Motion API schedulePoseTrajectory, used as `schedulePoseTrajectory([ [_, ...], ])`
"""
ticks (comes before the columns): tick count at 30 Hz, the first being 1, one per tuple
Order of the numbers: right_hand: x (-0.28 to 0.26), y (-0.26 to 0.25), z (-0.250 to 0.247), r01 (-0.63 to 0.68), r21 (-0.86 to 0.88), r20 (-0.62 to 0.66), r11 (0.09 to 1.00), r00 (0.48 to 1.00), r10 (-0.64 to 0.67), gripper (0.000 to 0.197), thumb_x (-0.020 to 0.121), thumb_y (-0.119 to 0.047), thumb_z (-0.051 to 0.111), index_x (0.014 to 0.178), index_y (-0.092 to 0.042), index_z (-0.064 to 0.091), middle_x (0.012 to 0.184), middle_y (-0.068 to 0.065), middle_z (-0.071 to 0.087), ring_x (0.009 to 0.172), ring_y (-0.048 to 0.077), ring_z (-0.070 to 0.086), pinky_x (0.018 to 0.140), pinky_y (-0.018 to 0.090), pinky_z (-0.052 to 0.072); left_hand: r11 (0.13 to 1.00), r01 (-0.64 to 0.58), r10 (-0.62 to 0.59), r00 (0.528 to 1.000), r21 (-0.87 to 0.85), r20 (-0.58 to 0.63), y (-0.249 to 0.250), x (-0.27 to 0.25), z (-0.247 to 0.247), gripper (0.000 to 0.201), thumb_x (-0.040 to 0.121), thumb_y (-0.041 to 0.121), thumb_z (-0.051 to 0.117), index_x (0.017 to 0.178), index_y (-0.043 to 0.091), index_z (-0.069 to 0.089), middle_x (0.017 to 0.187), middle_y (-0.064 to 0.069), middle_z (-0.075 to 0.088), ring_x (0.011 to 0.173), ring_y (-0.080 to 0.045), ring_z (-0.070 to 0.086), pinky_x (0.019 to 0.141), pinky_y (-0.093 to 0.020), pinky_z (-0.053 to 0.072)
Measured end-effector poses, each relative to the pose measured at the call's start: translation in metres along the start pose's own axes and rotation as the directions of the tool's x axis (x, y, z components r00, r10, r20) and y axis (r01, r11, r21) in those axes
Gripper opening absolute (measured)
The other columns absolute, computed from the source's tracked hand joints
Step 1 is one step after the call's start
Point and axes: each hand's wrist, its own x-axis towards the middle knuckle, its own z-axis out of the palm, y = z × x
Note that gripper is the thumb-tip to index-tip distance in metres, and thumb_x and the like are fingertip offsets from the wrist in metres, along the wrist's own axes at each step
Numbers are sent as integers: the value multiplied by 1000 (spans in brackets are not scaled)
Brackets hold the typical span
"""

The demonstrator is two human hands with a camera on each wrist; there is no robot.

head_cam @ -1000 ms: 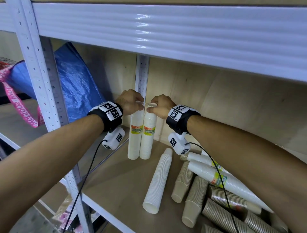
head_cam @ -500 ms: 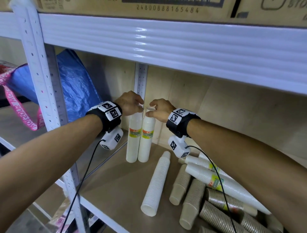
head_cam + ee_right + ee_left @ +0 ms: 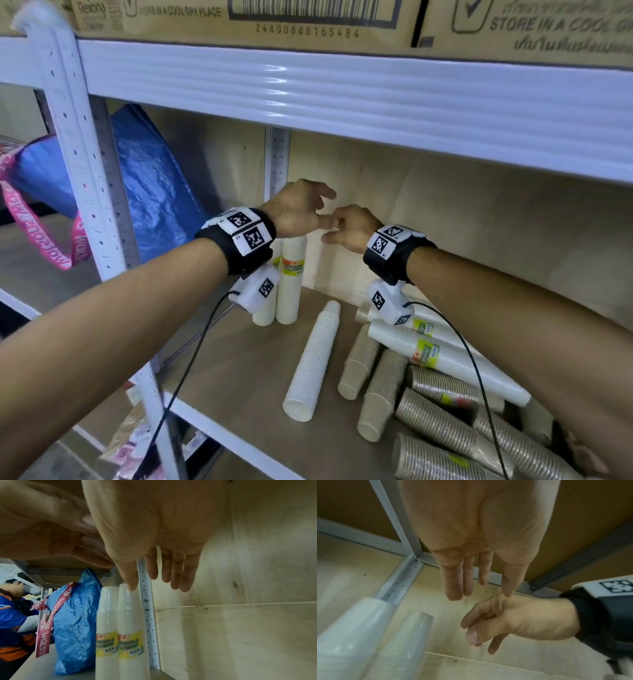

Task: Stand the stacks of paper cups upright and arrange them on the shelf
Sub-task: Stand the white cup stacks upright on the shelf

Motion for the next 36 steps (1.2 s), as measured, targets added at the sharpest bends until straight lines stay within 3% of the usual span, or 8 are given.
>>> schedulePoseTrajectory([
  [2, -9, 13, 2, -21, -5, 8, 1000, 1000, 21, 32, 74, -35, 77, 100, -18, 67, 97, -1, 64, 89, 19, 61, 70, 25, 46, 1000, -13, 14, 998, -17, 55, 3, -5, 18, 59, 78, 42, 76, 131, 27, 57, 117, -3, 65, 107, -16, 63, 97, -37, 52],
  [7, -38, 44, 10, -117, -47, -2, 992, 993, 117, 47, 77, -33, 76, 120, -20, 63, 113, 0, 59, 102, 20, 60, 84, 29, 49, 1000, 5, -1, 984, -25, 179, -8, -16, 63, 61, 79, 40, 77, 134, 25, 55, 114, -3, 64, 105, -16, 63, 96, -36, 52],
  [12, -71, 79, 31, -219, -72, 52, 973, 974, 223, 57, 65, -43, 80, 116, -25, 63, 118, -2, 61, 109, 18, 61, 93, 37, 51, 996, 87, -76, 958, -27, 276, -33, -29, 107, 65, 76, 43, 78, 134, 29, 53, 115, 3, 64, 105, -14, 62, 95, -32, 51],
  [16, -93, 104, 45, -237, -127, 86, 963, 965, 248, 55, 65, -47, 78, 114, -26, 63, 120, -1, 59, 110, 19, 60, 92, 34, 49, 990, 139, -120, 931, -32, 344, -53, -45, 137, 68, 76, 40, 80, 136, 23, 52, 124, 2, 63, 112, -13, 59, 96, -30, 50],
  [19, -108, 121, 49, -208, -179, 109, 962, 967, 229, 53, 72, -43, 75, 119, -22, 61, 121, 2, 55, 113, 22, 55, 91, 33, 46, 979, 203, -178, 901, -22, 396, -72, -54, 153, 82, 68, 47, 82, 140, 29, 47, 137, -4, 55, 121, -15, 55, 100, -33, 49],
  [23, -123, 141, 54, -197, -265, 103, 944, 968, 231, 56, 77, -38, 74, 128, -25, 54, 125, 1, 49, 119, 19, 48, 93, 32, 42, 967, 247, -247, 869, 57, 428, -91, -63, 166, 86, 76, 44, 79, 148, 28, 36, 143, -6, 47, 128, -19, 49, 92, -24, 43],
  [27, -133, 153, 56, -190, -354, 82, 916, 969, 233, 59, 77, -35, 74, 130, -26, 52, 126, 0, 49, 120, 20, 47, 92, 33, 43, 949, 307, -302, 839, 64, 452, -102, -68, 173, 94, 74, 44, 79, 152, 26, 29, 153, -6, 37, 133, -21, 46, 106, -33, 42],
  [36, -143, 160, 62, -130, -480, 68, 867, 980, 185, 61, 79, -34, 70, 135, -24, 48, 127, 1, 50, 118, 22, 48, 94, 38, 46, 931, 351, -356, 819, 98, 450, -103, -70, 183, 99, 75, 50, 77, 154, 19, 25, 152, -4, 39, 135, -22, 43, 106, -32, 40],
])
